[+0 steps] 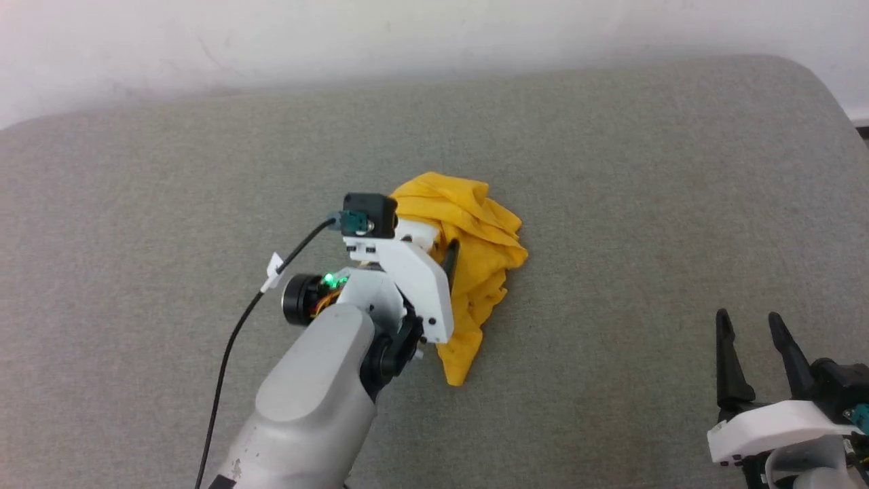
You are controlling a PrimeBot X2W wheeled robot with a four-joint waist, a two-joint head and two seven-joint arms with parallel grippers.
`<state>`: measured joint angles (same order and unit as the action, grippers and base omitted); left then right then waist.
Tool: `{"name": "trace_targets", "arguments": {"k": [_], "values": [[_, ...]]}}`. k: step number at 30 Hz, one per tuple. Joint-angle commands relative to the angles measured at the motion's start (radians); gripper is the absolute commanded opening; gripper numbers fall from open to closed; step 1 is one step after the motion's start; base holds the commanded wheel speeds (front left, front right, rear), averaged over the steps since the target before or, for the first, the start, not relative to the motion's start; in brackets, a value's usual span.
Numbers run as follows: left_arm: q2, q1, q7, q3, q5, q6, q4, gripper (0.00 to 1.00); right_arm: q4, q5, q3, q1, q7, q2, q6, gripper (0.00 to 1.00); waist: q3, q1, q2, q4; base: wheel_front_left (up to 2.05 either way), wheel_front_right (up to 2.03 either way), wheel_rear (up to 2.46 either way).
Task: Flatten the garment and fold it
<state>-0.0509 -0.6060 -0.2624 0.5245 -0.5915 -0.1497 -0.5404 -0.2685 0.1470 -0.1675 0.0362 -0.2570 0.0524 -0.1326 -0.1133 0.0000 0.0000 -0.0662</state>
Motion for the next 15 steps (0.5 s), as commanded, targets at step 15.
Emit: {"name": "trace_targets", "arguments": {"k": [15], "values": [[-0.157, 0.234, 0.394, -0.129, 0.039, -0.033, 0.372, 1.0, 0.017, -0.008, -0.027, -0.027, -0.005, -0.002, 0.002, 1.0, 0.053, 0.0, 0.0, 0.04, 0.0, 0.0, 0.0]]}}
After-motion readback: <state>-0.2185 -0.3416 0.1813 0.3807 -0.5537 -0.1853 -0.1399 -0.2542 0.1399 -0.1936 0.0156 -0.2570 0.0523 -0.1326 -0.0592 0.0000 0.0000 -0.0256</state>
